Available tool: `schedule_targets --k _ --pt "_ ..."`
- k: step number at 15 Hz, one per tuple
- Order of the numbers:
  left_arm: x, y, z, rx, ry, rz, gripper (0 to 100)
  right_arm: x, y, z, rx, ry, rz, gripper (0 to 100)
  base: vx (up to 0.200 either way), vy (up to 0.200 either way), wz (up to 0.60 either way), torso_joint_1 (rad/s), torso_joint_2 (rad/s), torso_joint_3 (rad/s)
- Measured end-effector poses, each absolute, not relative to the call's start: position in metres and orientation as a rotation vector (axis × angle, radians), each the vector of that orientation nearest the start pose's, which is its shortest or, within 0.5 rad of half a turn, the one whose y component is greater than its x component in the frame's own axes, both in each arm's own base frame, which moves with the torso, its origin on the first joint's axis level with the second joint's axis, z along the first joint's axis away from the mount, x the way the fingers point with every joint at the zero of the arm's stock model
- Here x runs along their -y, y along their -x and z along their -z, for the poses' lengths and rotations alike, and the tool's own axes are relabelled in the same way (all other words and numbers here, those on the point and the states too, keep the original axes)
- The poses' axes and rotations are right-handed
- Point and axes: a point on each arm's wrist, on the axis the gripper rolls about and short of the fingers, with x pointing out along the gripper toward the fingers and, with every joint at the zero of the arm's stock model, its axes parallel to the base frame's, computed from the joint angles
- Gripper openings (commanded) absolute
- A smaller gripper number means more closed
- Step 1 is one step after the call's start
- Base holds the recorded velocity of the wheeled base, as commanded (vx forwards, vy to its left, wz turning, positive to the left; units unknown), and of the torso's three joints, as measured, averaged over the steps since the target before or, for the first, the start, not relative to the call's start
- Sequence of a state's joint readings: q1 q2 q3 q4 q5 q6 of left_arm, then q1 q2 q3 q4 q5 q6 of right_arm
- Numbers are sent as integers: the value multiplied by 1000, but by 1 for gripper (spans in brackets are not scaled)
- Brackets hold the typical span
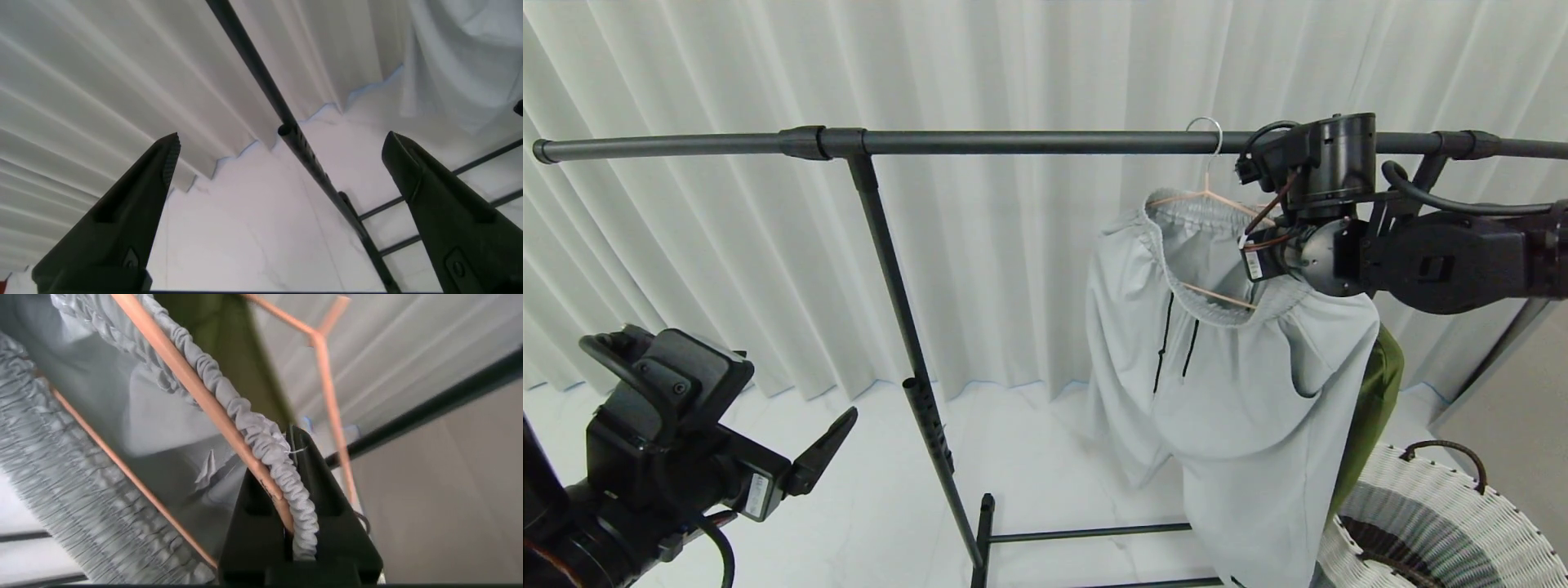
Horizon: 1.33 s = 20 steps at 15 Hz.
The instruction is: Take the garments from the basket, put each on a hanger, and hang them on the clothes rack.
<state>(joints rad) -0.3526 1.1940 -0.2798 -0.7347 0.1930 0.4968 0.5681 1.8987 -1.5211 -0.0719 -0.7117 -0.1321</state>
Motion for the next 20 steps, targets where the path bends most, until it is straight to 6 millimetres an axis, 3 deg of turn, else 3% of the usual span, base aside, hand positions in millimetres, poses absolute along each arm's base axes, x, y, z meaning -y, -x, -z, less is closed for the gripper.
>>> schedule_targets --k 7,8,11,14,20 --pt "50 -148 -168 -132 -543 200 100 -201 -325 -257 -259 321 103 0 0 0 0 0 0 0" --pt "50 -148 -168 -132 -543 200 100 -201 -324 -257 -258 316 102 100 0 0 0 0 0 0" --pt "50 -148 -168 -131 -540 199 100 -205 -319 -260 -246 281 90 100 0 0 0 0 0 0" --pt "49 -147 -169 -125 -532 194 100 -209 -302 -276 -201 242 59 100 0 0 0 0 0 0" --pt "33 -147 -172 -132 -517 92 100 -187 -231 -310 -126 197 -27 100 0 0 0 0 0 0"
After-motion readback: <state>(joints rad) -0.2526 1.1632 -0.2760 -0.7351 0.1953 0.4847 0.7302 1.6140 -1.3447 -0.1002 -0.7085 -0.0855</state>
